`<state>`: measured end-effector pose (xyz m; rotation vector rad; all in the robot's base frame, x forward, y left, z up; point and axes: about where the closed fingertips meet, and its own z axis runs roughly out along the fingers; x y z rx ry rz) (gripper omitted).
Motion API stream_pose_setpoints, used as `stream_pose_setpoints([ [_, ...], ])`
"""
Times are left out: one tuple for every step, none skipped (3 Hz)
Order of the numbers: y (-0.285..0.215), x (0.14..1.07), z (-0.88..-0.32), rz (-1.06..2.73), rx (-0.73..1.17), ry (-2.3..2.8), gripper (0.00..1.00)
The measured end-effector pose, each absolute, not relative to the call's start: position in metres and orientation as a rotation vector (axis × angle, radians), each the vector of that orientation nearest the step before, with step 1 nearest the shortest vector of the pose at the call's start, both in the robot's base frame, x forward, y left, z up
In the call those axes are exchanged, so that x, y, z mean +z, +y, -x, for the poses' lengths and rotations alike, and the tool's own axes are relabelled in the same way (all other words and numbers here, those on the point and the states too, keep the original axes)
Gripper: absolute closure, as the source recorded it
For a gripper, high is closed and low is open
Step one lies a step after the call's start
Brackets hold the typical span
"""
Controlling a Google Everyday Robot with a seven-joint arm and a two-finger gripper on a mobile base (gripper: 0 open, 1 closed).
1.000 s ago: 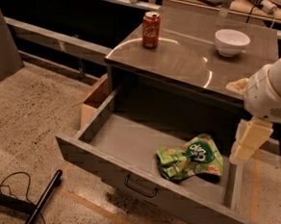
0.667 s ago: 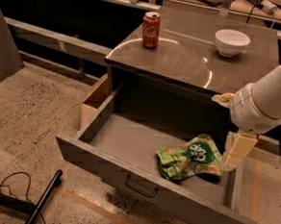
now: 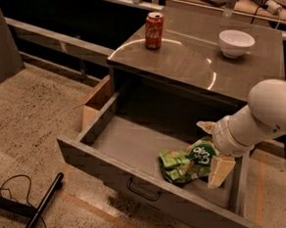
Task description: Pick green rice chip bag from top drawer and place on counter
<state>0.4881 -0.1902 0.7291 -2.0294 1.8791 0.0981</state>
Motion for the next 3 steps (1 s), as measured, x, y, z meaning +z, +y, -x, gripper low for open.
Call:
stream_pose_setpoints([
  [-0.188, 0.686, -0.503, 2.044, 0.087, 1.9, 0.0],
  [-0.189, 0.65, -0.519, 2.055, 0.081, 1.937, 0.0],
  [-0.186, 0.625, -0.527, 2.048, 0.111, 1.976, 0.17],
])
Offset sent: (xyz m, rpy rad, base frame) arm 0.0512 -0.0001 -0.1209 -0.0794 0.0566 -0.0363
